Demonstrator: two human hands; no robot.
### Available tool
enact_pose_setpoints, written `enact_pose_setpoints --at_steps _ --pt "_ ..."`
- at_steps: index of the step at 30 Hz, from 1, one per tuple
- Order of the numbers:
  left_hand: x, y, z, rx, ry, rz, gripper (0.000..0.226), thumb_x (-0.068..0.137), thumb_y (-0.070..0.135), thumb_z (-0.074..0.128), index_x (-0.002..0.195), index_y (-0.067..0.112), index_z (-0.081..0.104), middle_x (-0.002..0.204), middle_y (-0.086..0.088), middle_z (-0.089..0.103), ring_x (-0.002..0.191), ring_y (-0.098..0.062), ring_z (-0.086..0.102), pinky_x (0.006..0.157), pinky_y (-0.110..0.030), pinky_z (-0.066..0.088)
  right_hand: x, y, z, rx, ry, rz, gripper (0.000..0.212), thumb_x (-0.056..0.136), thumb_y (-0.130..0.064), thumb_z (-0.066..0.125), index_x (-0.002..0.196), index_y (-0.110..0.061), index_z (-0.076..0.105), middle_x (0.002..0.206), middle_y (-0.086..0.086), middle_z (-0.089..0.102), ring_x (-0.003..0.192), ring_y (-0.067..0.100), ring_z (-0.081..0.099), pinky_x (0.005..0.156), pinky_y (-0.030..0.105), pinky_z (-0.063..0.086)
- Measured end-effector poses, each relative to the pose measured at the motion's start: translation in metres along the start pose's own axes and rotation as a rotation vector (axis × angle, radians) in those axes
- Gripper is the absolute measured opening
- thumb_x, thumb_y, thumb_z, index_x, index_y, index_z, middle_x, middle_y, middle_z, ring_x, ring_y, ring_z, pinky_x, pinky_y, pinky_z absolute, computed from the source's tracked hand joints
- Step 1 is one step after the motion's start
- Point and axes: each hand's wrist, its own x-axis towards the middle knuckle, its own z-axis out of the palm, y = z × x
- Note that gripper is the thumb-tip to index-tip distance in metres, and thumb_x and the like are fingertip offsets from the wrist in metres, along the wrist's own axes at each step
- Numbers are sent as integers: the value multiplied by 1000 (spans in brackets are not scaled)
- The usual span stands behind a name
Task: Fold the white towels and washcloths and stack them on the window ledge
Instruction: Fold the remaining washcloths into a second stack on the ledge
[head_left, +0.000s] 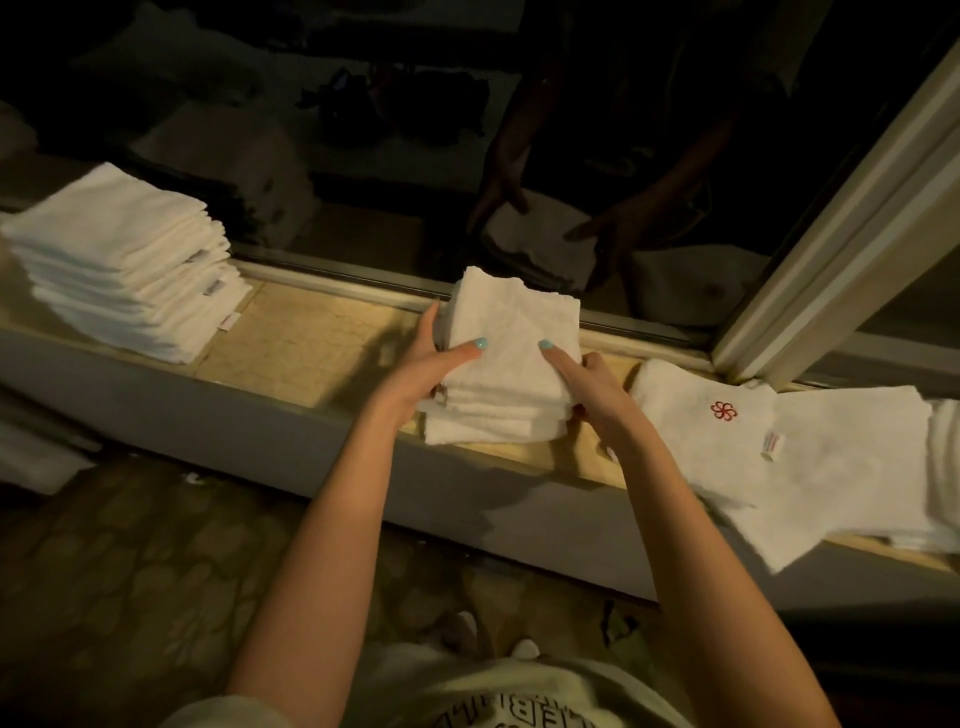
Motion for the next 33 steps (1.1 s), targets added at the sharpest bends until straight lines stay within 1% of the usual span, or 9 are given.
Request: enact_pose_setpoints --at_steps 2,4,8,12,15,17,22,28,33 --pt "0 4 0 -39 -20 62 86 83 27 72 145 48 16 139 3 43 108 -18 57 85 -41 55 -2 -1 1 29 46 -31 72 85 -58 59 136 -15 33 129 2 49 106 18 54 77 29 49" --pt "1 8 -2 -73 -19 101 81 82 28 73 140 53 24 140 -1 46 111 -22 59 88 -47 54 -8 -5 2 35 84 -74 68 86 -55 58 134 -14 34 125 -1 49 106 16 53 81 30 49" --pt "4 18 -15 -57 -26 116 76 81 35 73 141 45 29 136 -4 50 112 -26 59 92 -50 52 -21 -16 8 34 143 -150 51 89 -54 55 121 -20 36 101 -12 47 91 9 54 68 20 47" --pt "8 26 -37 -65 -36 131 69 85 31 69 143 34 33 128 -2 55 106 -22 61 82 -39 54 -25 -31 28 73 192 -185 48 88 -52 57 116 -18 36 100 -9 48 95 13 55 80 30 53" --pt "11 22 -53 -47 -53 118 65 85 30 68 142 30 36 126 -3 57 104 -21 61 75 -32 51 -27 -32 47 52 242 -178 45 89 -51 57 113 -16 41 99 -7 51 90 10 54 70 23 50" --pt "12 15 -58 -12 -58 100 61 86 31 68 140 28 39 127 -5 58 103 -20 61 69 -29 50 -28 -28 56 27 293 -158 44 90 -50 56 111 -14 43 98 -4 51 89 10 54 70 25 49" --pt "16 -9 -60 80 -41 99 74 85 31 69 146 33 28 134 -4 49 107 -21 56 72 -29 51 -30 -12 69 -84 346 -86 43 90 -49 57 108 -12 43 110 8 55 98 24 57 84 43 54" --pt "22 -19 -60 35 -46 85 71 85 38 68 143 42 29 138 -3 49 110 -24 57 86 -43 53 -30 -7 67 -152 342 -81 56 88 -55 56 121 -11 44 122 9 54 100 26 59 84 43 56" --pt "25 -22 -56 74 -79 66 74 88 42 63 147 39 19 137 -3 48 104 -21 56 74 -36 52 -31 -7 58 -159 243 -55 57 88 -57 54 127 -17 43 132 9 52 105 26 58 87 39 53"
